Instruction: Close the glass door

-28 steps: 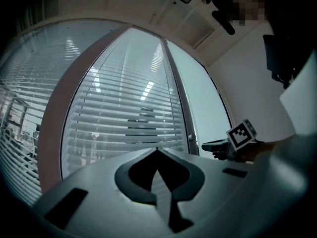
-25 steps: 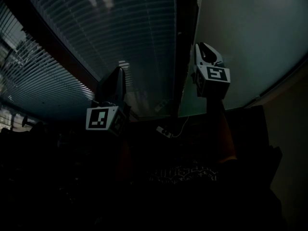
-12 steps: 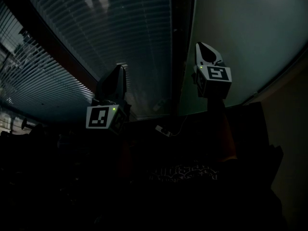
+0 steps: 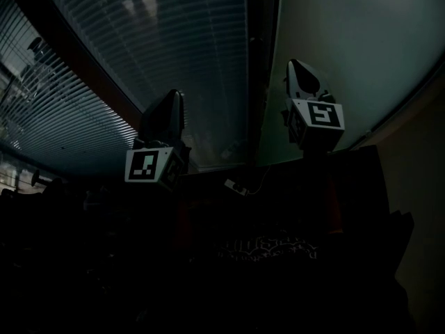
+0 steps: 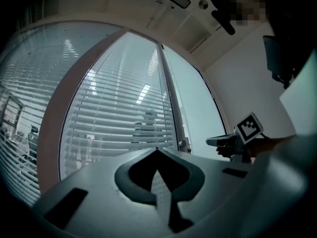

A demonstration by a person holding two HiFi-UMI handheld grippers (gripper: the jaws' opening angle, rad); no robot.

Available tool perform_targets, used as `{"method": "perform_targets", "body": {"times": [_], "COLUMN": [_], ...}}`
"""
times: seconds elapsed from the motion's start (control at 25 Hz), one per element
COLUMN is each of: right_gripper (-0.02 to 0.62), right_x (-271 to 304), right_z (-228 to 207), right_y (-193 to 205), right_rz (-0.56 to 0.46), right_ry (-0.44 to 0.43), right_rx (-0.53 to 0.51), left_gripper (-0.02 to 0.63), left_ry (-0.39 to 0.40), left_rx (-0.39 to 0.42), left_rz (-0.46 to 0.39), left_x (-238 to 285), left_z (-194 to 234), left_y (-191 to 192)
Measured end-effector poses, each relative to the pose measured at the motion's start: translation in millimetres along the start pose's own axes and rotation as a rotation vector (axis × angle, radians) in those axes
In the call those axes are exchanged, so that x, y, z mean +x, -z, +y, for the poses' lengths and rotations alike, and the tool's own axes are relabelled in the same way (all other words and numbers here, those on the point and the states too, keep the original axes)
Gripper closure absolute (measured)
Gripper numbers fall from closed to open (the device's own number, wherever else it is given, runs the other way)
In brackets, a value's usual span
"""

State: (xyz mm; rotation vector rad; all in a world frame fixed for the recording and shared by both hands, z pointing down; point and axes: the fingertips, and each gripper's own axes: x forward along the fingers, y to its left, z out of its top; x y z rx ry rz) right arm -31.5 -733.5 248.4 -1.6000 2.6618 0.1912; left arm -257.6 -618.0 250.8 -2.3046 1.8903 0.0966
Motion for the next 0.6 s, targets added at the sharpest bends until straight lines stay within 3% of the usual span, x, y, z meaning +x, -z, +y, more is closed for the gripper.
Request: {"method": "perform_targets", "body": {"times": [0.6], "right_gripper": [0.594], "right_x": [-28], "right_z": [-5], "right_y": [11], "right_rz": [-0.001], "right_ry": [0.037], "right_rx": [0.011], "left_gripper": [0.604], "left_ry": [-0.003], "left_rx": [0.012], "left_rz": [-0.016], "left_x": [-13], "left_z": [-12], "left_y": [-2]}}
